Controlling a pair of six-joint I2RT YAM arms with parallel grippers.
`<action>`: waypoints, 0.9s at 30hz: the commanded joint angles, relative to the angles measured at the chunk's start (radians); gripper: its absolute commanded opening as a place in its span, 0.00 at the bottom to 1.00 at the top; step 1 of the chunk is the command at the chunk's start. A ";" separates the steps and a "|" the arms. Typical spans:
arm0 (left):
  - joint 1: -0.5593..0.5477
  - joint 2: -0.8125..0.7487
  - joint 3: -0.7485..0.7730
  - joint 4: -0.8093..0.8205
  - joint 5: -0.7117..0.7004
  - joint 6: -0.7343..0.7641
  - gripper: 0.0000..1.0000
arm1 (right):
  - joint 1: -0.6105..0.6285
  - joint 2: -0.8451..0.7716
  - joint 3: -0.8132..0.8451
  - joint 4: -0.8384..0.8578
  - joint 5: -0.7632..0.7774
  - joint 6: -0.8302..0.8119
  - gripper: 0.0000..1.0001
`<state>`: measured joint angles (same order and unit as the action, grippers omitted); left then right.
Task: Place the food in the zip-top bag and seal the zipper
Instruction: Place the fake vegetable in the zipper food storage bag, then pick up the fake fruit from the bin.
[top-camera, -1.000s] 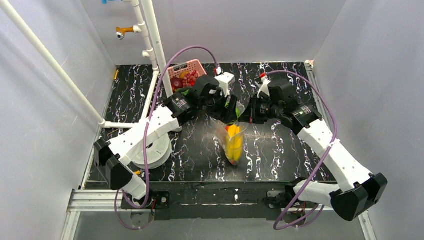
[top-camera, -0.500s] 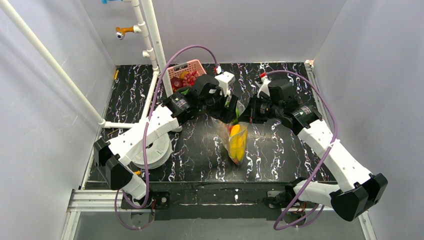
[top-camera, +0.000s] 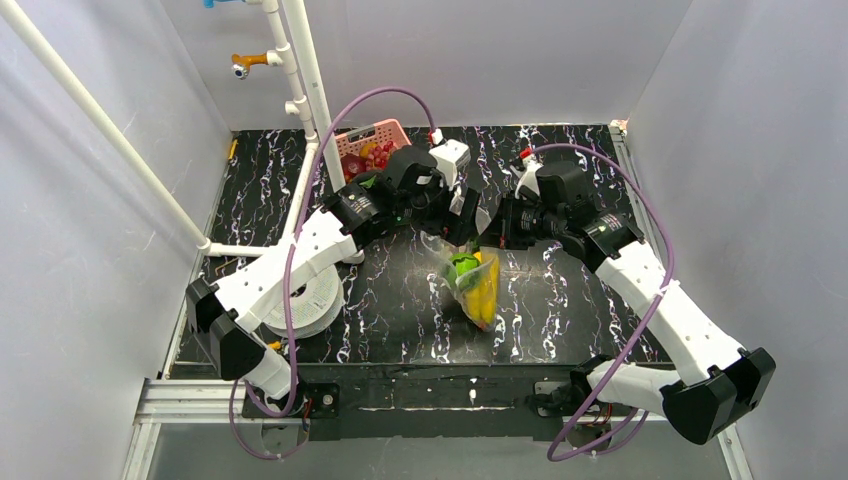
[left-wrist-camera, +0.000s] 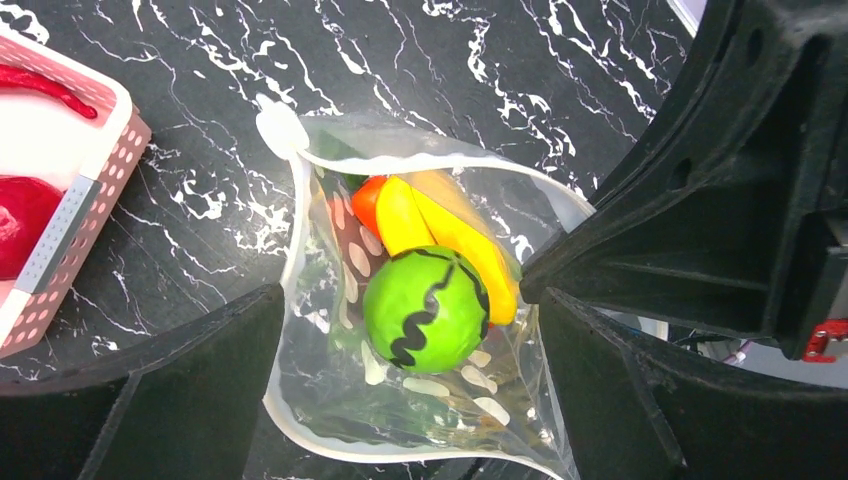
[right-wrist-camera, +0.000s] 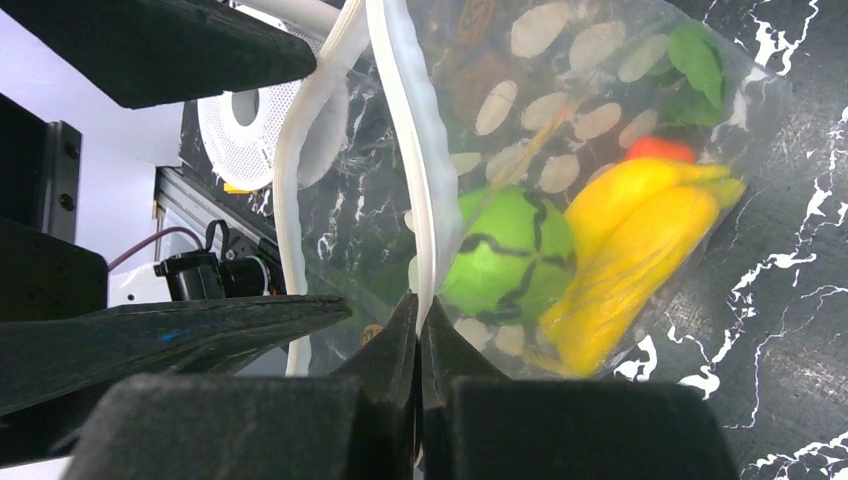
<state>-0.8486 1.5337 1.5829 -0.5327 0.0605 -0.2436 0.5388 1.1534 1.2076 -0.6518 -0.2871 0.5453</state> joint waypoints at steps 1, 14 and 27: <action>-0.004 -0.057 0.047 -0.011 -0.020 0.001 0.97 | 0.004 -0.033 -0.007 0.042 0.003 -0.005 0.01; -0.003 -0.266 -0.115 0.197 -0.235 0.021 0.98 | 0.003 -0.265 -0.219 0.258 0.087 -0.023 0.01; 0.012 -0.017 0.158 -0.077 -0.341 -0.039 0.98 | 0.001 -0.216 -0.134 0.073 0.274 0.003 0.01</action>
<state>-0.8474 1.4555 1.6218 -0.4900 -0.1844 -0.2661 0.5388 0.9989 1.0267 -0.5381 -0.1249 0.5465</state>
